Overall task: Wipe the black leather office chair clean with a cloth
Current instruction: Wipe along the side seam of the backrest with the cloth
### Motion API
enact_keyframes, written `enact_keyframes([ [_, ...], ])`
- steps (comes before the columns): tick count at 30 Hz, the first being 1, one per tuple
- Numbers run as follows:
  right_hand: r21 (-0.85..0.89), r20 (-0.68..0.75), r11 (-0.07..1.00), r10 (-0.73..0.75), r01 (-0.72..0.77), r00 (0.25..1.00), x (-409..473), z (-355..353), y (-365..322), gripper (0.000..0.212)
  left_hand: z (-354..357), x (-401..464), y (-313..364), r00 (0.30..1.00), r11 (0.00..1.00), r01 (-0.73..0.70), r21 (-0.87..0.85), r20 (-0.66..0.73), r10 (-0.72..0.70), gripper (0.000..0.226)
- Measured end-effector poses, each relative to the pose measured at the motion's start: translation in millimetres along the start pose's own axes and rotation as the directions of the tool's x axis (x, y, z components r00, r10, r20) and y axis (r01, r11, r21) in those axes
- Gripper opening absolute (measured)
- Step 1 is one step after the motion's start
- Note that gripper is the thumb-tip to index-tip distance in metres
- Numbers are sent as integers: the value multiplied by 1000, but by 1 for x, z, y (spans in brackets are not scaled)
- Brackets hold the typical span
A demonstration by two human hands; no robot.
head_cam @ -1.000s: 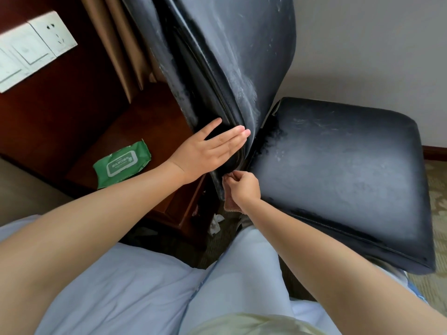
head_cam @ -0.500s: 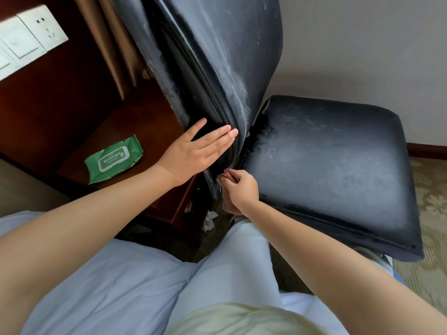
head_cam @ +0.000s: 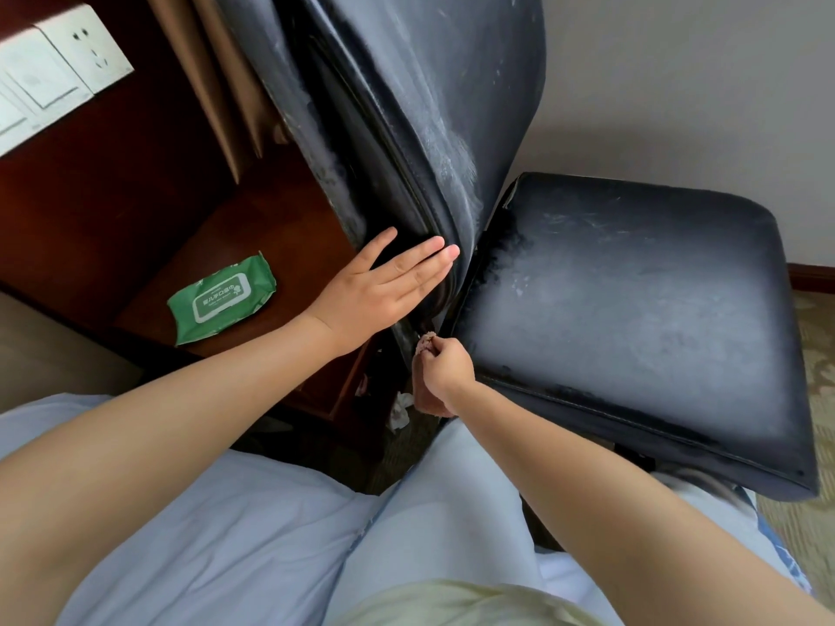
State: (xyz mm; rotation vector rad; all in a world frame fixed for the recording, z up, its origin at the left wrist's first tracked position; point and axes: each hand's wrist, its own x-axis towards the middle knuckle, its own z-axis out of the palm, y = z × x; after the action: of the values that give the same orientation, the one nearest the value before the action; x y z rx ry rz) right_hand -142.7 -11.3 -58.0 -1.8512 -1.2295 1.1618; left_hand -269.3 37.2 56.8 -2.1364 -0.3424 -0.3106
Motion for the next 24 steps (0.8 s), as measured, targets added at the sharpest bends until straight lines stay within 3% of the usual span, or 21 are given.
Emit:
enact_keyframes([
  [5,67,-120,979,-182,191,976,-19,9,-7,40,3,-1,-1,1000,1000,11,20,17,-11,52],
  [12,-187,-55,966,-189,176,980,-6,11,-1,30,8,-4,1,1000,1000,25,13,10,-25,49],
  [19,95,-143,969,-214,229,966,-17,3,-11,40,11,-5,-2,999,999,25,41,47,-27,58],
  [24,-130,0,958,-258,256,966,-4,-2,-5,30,13,-6,-4,997,998,18,56,68,-21,57],
])
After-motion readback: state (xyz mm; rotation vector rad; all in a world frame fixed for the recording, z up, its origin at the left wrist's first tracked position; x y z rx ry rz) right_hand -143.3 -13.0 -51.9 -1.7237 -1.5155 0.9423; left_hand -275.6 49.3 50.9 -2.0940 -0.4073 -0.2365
